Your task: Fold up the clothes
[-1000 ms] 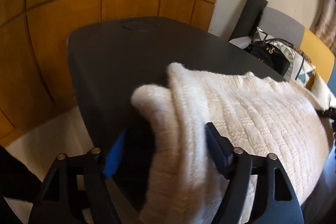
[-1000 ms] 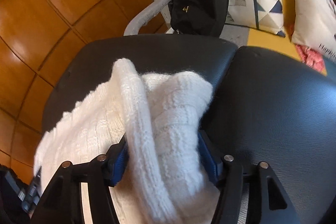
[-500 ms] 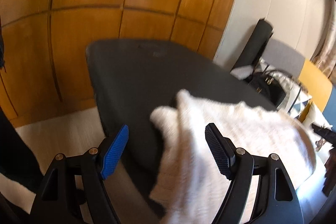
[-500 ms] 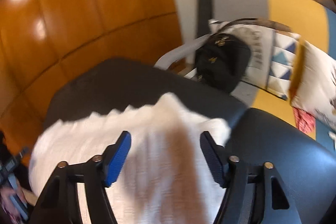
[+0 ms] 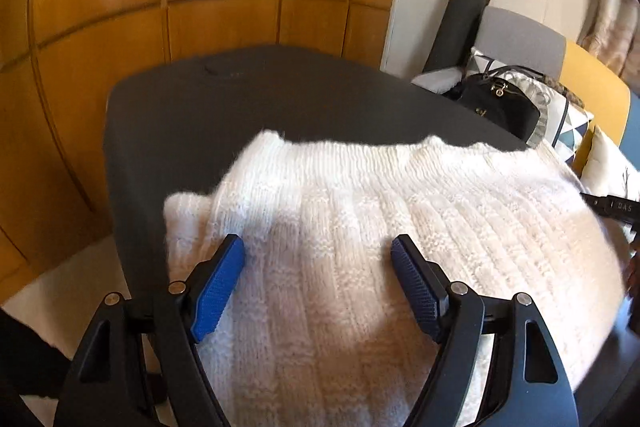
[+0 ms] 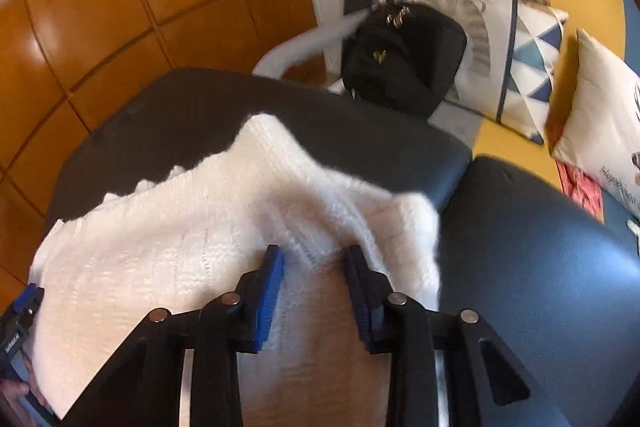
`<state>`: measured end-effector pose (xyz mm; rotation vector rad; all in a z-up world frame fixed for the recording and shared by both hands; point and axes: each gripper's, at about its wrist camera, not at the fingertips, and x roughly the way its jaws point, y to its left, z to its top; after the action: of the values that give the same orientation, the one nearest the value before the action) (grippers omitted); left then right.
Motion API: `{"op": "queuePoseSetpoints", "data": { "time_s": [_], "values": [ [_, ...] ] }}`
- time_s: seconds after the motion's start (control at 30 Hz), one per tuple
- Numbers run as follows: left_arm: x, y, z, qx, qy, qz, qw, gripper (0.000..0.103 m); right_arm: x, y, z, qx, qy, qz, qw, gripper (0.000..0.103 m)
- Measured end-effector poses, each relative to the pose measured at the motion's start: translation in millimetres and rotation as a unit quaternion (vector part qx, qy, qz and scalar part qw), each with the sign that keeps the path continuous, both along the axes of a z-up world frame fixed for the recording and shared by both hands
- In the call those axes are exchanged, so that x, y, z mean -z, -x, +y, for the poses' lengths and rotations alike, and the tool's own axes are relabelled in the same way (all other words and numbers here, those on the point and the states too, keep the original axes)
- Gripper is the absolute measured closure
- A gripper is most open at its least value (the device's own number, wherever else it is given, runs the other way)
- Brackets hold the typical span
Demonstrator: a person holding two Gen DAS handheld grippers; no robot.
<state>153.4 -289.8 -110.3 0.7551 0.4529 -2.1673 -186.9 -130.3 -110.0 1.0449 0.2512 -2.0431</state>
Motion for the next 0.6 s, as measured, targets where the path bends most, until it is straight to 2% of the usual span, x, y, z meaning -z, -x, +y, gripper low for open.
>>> {"op": "queuePoseSetpoints", "data": {
  "time_s": [0.07,0.17,0.3,0.4,0.47,0.6],
  "values": [
    [-1,2,4,0.007,0.013,-0.014,0.9998,0.024,-8,-2,2,-0.006,0.012,-0.002,1.000,0.072],
    [-8,-10,6,0.005,-0.019,0.016,0.9997,0.024,-35,-20,34,-0.005,0.087,0.003,0.996,0.070],
    [-16,-11,18,0.013,-0.035,0.059,0.9975,0.024,-45,-59,72,-0.012,0.076,0.017,0.997,0.070],
    [-11,3,35,0.044,-0.006,0.029,0.9986,0.024,-27,-65,85,-0.012,0.052,0.001,0.999,0.070],
    [-4,16,40,0.051,0.012,-0.006,0.9986,0.024,-14,-69,93,-0.013,0.037,-0.010,0.999,0.070],
    [-1,26,38,0.053,0.015,-0.012,0.9984,0.022,4,-66,106,0.002,0.013,-0.015,1.000,0.076]
  ]
}}
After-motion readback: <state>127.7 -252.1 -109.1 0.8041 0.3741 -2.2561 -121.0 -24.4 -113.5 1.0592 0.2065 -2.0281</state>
